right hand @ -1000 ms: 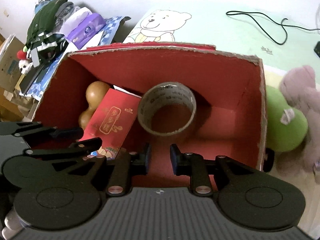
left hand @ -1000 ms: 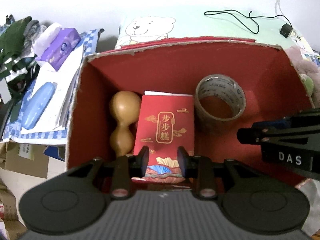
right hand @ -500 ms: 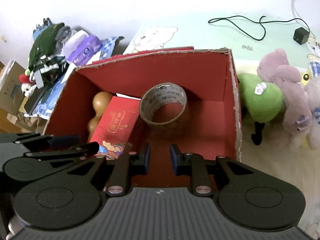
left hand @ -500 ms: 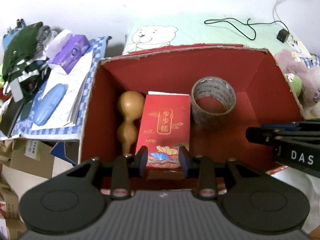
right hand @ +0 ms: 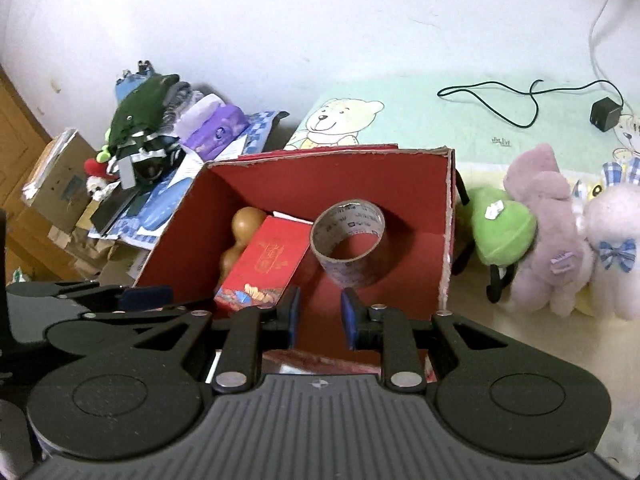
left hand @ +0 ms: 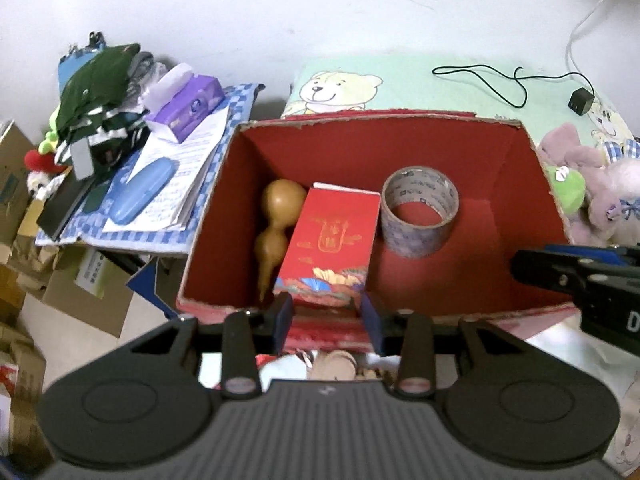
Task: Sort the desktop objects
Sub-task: 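Withdraw the right gripper up out of the red box, then reach the right gripper down to the brown pine cone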
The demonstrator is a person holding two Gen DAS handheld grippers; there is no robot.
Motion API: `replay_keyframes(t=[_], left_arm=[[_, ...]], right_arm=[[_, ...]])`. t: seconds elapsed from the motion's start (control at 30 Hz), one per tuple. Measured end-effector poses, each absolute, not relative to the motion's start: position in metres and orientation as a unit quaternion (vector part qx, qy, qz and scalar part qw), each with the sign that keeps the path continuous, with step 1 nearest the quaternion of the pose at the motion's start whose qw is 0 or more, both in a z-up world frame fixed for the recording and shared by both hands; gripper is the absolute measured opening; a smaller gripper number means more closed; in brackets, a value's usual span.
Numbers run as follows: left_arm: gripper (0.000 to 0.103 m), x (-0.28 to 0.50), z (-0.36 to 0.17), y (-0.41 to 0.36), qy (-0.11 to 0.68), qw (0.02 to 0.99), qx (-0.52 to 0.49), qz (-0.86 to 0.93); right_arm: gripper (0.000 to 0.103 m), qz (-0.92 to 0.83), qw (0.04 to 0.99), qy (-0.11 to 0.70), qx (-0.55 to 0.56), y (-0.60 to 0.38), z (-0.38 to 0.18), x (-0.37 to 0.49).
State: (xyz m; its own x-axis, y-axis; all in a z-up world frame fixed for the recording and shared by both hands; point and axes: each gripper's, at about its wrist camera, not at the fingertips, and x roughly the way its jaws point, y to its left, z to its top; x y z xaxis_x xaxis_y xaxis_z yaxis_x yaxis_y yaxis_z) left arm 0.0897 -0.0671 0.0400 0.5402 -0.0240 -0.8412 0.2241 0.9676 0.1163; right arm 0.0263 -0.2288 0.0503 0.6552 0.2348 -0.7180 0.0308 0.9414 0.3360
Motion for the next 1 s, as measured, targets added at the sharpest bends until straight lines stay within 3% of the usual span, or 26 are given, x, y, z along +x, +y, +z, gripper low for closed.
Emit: replay_keyframes(t=[0.47, 0.63, 1.0], left_arm=[[0.041, 0.035, 0.033, -0.041, 0.471, 0.879, 0.063, -0.034], [0.037, 0.015, 0.012, -0.031, 0.480, 0.875, 0.033, -0.063], [0.036, 0.007, -0.029, -0.038, 0.480, 0.865, 0.023, -0.148]], right_arm=[[0.024, 0.132, 0.881, 0.417, 0.178, -0.231, 0.042, -0.014], [0.024, 0.150, 0.868, 0.433, 0.191, -0.230, 0.020, -0.020], [0.030, 0.153, 0.826, 0.481, 0.251, -0.229, -0.027, -0.012]])
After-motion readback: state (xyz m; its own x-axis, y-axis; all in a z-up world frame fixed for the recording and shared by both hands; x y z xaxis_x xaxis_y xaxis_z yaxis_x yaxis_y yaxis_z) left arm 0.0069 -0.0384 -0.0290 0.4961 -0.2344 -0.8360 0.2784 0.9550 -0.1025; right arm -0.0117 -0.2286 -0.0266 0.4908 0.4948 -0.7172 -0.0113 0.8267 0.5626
